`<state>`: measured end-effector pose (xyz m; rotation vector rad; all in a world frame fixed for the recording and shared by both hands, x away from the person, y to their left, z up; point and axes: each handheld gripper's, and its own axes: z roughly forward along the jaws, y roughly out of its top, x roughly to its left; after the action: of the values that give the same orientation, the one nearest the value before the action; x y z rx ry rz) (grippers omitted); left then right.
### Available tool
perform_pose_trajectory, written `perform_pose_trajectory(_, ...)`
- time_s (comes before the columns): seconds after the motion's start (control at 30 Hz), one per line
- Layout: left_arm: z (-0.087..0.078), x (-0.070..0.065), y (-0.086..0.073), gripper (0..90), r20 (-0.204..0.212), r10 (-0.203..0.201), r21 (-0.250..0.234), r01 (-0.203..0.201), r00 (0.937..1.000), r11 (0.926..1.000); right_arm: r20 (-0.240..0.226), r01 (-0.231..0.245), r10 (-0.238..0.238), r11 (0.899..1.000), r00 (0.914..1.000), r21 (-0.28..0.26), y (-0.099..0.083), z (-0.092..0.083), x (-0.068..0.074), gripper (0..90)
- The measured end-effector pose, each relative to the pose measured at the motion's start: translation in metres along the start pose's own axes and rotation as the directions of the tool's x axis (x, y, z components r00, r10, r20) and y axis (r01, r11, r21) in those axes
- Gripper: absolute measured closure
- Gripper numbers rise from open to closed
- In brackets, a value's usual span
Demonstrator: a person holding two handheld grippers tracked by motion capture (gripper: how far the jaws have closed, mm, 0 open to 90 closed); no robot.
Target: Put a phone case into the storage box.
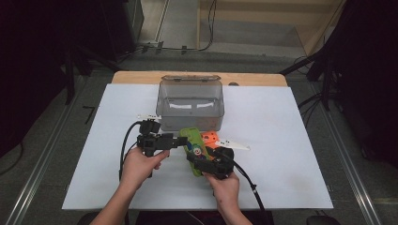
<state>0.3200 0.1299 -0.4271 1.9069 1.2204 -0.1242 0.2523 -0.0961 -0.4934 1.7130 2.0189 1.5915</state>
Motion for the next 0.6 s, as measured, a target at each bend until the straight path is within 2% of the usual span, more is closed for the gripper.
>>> perform_pose_trajectory(0.1, 0.002, -0.002, 0.002, 27.0, -0.011, 0.007, 0.001, -0.007, 0.9999, 1.0, -0.008, -0.019, 0.019, 1.0, 0.9998, -0.007, 0.0, 0.0, 0.001, 14.1)
perform_pose_trajectory(0.27, 0.008, -0.003, 0.004, 29.3, -0.018, -0.014, 0.015, 0.014, 0.9997, 0.9998, -0.021, -0.043, 0.043, 0.999, 0.9988, -0.018, 0.001, 0.001, 0.002, 14.0)
perform_pose_trajectory(0.4, 0.012, -0.005, 0.005, 33.0, -0.022, -0.028, 0.017, 0.029, 0.9993, 0.9995, -0.026, -0.035, 0.034, 0.998, 0.9991, -0.049, -0.001, 0.001, 0.005, 14.0)
perform_pose_trajectory(0.6, 0.015, -0.008, 0.005, 36.8, -0.025, -0.049, -0.005, 0.049, 0.9985, 0.9988, -0.027, -0.039, 0.038, 0.998, 0.9989, -0.058, -0.001, 0.003, 0.008, 14.0)
